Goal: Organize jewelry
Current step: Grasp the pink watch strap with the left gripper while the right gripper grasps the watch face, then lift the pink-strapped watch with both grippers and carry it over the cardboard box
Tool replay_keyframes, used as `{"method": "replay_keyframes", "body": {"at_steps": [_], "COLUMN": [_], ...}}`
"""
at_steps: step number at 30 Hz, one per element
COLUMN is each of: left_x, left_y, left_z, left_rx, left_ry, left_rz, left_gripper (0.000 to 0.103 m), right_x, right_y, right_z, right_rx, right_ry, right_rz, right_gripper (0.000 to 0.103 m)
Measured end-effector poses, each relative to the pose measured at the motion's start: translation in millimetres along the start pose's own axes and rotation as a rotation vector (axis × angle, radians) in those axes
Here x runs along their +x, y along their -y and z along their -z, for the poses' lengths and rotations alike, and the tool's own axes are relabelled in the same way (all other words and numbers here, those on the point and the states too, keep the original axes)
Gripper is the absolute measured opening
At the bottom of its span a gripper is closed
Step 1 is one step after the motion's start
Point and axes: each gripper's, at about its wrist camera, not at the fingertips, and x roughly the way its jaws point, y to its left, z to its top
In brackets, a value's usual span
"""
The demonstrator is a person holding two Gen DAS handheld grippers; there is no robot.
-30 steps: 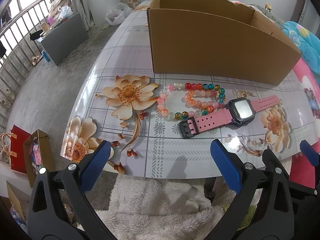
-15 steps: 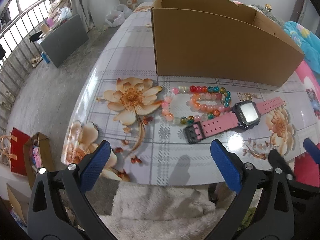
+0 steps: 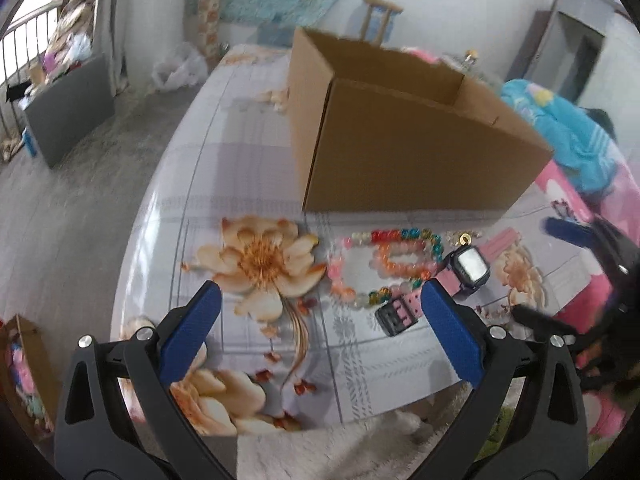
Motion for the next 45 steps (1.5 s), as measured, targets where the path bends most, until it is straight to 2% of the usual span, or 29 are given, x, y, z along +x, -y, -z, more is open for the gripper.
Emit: {"method": "replay_keyframes", "body": {"at_steps": [3, 6, 10, 13, 18, 20, 22, 23, 25, 30, 34, 36, 38, 40, 41, 43, 45], "left_x": [0.0, 4.6, 9.4, 11.2, 12.4, 15.5, 21.5, 24.2, 27.3, 24.1, 32.1, 36.8, 40.9, 42.4, 44.5, 47.2, 49.6], "left_y": [4.2, 13.4, 27.5, 44.7, 70.1, 76.1, 78.0, 79.8, 87.6, 109.5, 126.5, 134.9, 143.1, 145.1, 144.2, 141.2, 135.5], "left_z": [-0.3, 2.1, 5.2, 8.3, 17.3, 17.5, 16.7, 17.0, 18.2, 26.9, 33.6, 36.8, 38.2, 37.9, 35.8, 31.9, 26.5], "left_rx": [0.044, 0.085, 0.137, 0.235, 0.374, 0.387, 0.382, 0.386, 0.424, 0.537, 0.605, 0.649, 0.673, 0.674, 0.667, 0.641, 0.593], "left_ry": [0.040, 0.040, 0.023, 0.033, 0.052, 0.038, 0.006, -0.006, -0.028, -0.042, -0.073, -0.088, -0.100, -0.103, -0.107, -0.118, -0.141], "left_rz": [0.020, 0.038, 0.050, 0.043, 0.038, 0.051, 0.059, 0.060, 0.066, 0.097, 0.058, 0.025, -0.010, -0.029, -0.036, -0.040, -0.001], "left_gripper": [0.096, 0.096, 0.096, 0.096, 0.094, 0.074, 0.065, 0.057, 0.050, 0.044, 0.038, 0.036, 0.031, 0.026, 0.018, 0.009, 0.008], "right_x": [15.9, 29.1, 45.0, 47.0, 54.0, 55.0, 57.6, 57.8, 58.6, 59.9, 69.6, 74.0, 79.1, 84.8, 86.5, 81.9, 74.4], "right_y": [-1.1, -0.7, -1.7, -1.9, 2.8, 4.3, 5.8, 6.9, 11.3, 27.1, 36.2, 28.5, 34.1, 38.6, 39.0, 49.7, 46.6], "right_z": [-5.3, -7.6, -9.9, -11.4, -21.0, -23.2, -25.0, -25.5, -28.3, -31.1, -37.7, -30.3, -30.3, -30.8, -31.6, -31.6, -28.4], "right_rx": [-0.085, -0.160, -0.262, -0.289, -0.298, -0.295, -0.299, -0.295, -0.261, -0.173, -0.087, -0.046, -0.012, 0.041, 0.057, 0.074, 0.051], "right_ry": [-0.061, -0.112, -0.181, -0.203, -0.237, -0.248, -0.252, -0.254, -0.268, -0.317, -0.364, -0.377, -0.380, -0.378, -0.375, -0.358, -0.319], "right_rz": [-0.052, -0.108, -0.170, -0.219, -0.268, -0.274, -0.279, -0.290, -0.334, -0.445, -0.560, -0.604, -0.639, -0.680, -0.689, -0.690, -0.651], "right_gripper": [0.081, 0.077, 0.076, 0.075, 0.054, 0.054, 0.054, 0.054, 0.053, 0.053, 0.053, 0.053, 0.053, 0.053, 0.053, 0.054, 0.054]}}
